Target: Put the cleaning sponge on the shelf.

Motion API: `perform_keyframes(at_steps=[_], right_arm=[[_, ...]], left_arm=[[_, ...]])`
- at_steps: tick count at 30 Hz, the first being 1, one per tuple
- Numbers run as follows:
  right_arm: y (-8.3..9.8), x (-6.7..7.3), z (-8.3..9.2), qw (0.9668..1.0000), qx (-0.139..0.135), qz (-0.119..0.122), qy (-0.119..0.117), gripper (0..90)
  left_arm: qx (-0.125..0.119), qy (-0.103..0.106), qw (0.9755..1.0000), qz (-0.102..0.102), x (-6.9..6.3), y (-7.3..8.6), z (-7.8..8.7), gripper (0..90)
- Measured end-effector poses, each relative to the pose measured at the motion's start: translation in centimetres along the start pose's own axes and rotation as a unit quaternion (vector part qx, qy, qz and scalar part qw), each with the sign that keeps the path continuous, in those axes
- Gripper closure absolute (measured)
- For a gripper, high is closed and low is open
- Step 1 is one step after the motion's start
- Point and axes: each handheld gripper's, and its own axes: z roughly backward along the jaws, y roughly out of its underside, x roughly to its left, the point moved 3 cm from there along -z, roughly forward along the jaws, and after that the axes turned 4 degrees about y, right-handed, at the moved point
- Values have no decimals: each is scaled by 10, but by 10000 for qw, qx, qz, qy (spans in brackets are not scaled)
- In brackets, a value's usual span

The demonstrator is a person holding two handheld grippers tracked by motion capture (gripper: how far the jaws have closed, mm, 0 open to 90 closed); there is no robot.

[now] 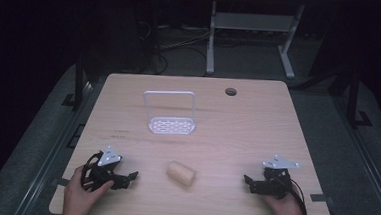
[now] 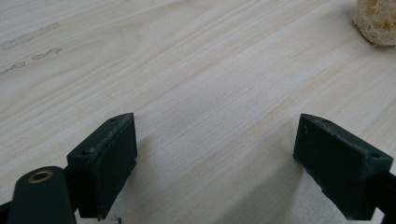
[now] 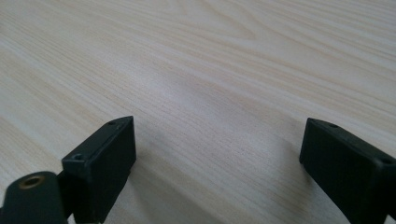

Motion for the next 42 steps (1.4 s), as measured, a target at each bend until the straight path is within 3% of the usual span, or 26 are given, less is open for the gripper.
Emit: perform_keyframes(at_steps=[19,25,32,42], right_arm=[[-7,-1,6,9999,-38,2,-111,106],[-21,-1,7,9997,23,112,-208,106],[-39,0,5,9993,-98,198,-309,107],[-52,10,-4,9982,-114,282,-524,107]], left_arm=[[-2,-1,10000,3,0,0,0,129],[-2,0,10000,0,0,0,0,129],[1,0,10000,5,0,0,0,129],[0,1,10000,5,0,0,0,129]])
